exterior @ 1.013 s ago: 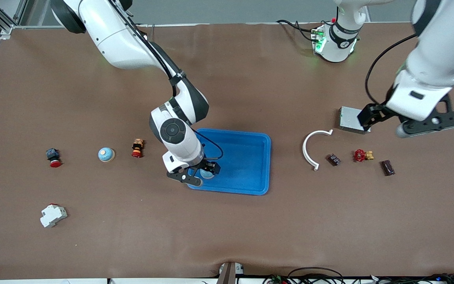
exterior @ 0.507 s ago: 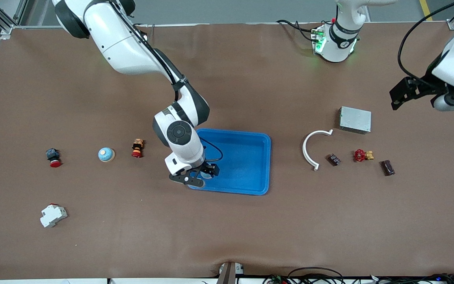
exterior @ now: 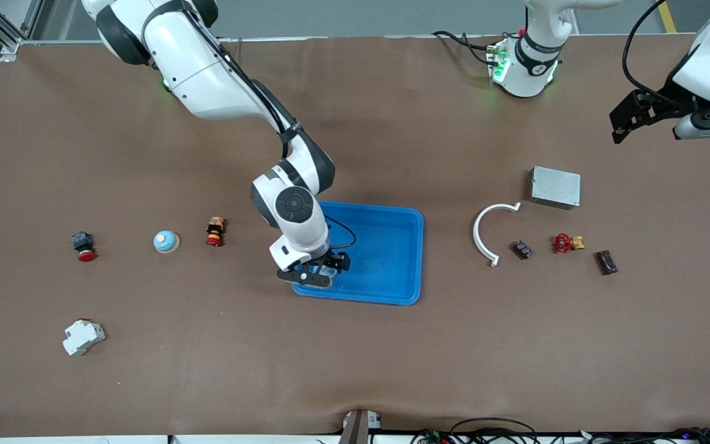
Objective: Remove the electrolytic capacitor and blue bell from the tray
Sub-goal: 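Grasp the second light-blue bell with the right gripper and lift it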
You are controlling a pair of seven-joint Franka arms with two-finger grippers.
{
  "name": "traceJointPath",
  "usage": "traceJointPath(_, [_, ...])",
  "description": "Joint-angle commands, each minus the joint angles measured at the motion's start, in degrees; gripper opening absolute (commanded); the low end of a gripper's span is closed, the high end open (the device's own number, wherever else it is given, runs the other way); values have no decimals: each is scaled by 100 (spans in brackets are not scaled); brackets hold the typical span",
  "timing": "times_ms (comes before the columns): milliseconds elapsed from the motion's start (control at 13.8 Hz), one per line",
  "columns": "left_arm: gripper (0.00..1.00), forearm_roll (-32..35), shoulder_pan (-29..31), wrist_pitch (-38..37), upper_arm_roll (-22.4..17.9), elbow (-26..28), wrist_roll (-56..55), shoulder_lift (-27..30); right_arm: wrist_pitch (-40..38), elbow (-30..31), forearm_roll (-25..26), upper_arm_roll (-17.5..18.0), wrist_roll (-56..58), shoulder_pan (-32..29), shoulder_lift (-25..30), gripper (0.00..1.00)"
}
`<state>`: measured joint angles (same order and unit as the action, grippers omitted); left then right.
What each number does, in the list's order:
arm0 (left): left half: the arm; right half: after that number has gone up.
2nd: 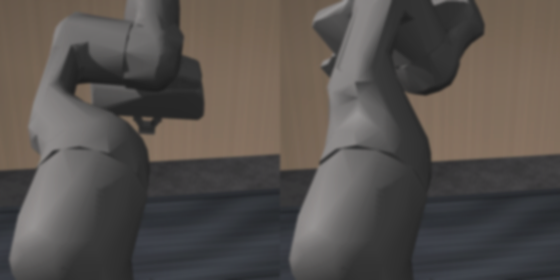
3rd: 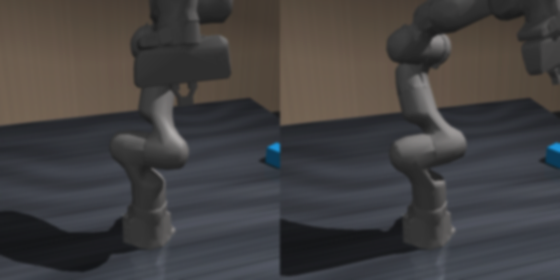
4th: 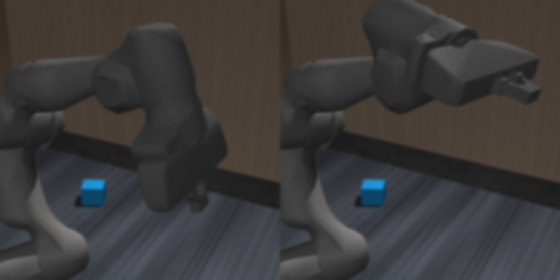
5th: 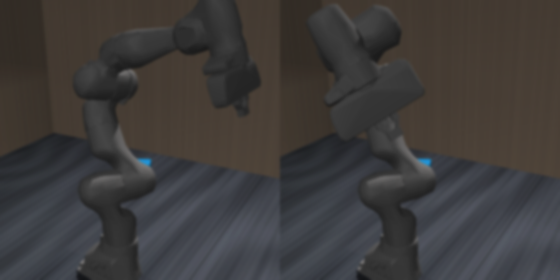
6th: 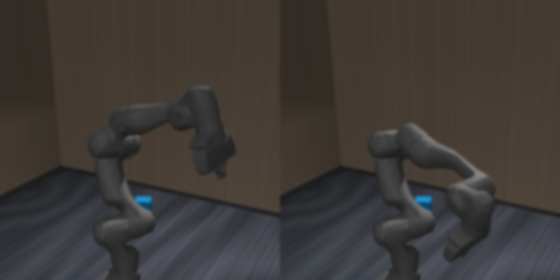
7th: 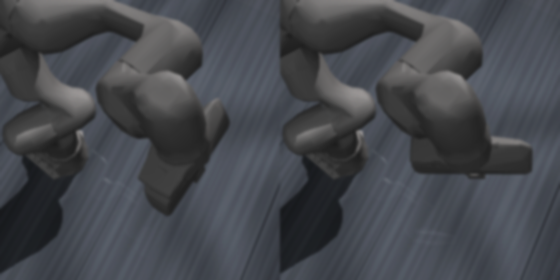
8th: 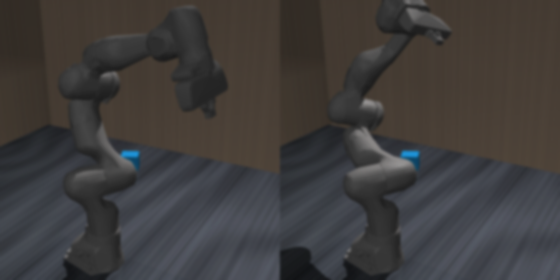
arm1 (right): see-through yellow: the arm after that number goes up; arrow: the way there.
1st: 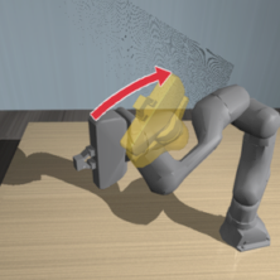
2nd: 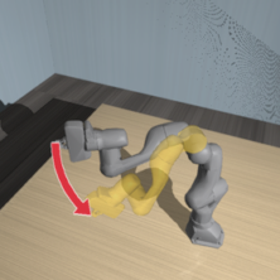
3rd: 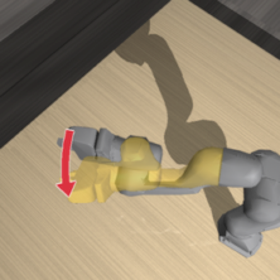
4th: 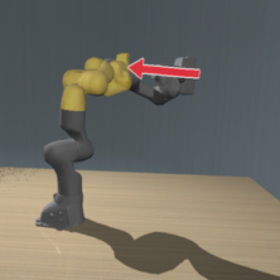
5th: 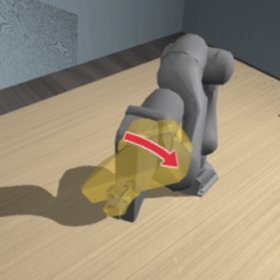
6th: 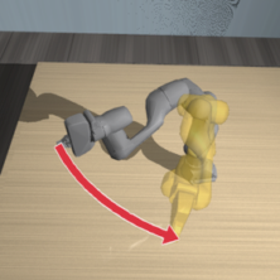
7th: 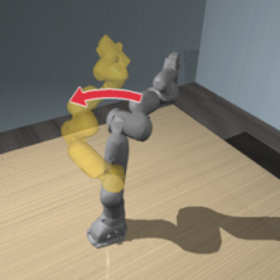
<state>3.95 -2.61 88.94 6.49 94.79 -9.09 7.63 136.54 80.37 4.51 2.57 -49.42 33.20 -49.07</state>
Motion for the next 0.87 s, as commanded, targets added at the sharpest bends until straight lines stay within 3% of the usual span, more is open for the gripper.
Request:
traceJointPath(0, [100,-132,-21,45,-78,321,162,230,4,-180,112,-19,-68,46,-111,100])
traceJointPath(651, [100,-149,-3,27,-78,268,171,213,-5,-162,129,-28,266,73,-164,99])
traceJointPath(796, [100,-140,-3,36,-78,268,153,186,-5,-162,129,-19,275,73,-164,65])
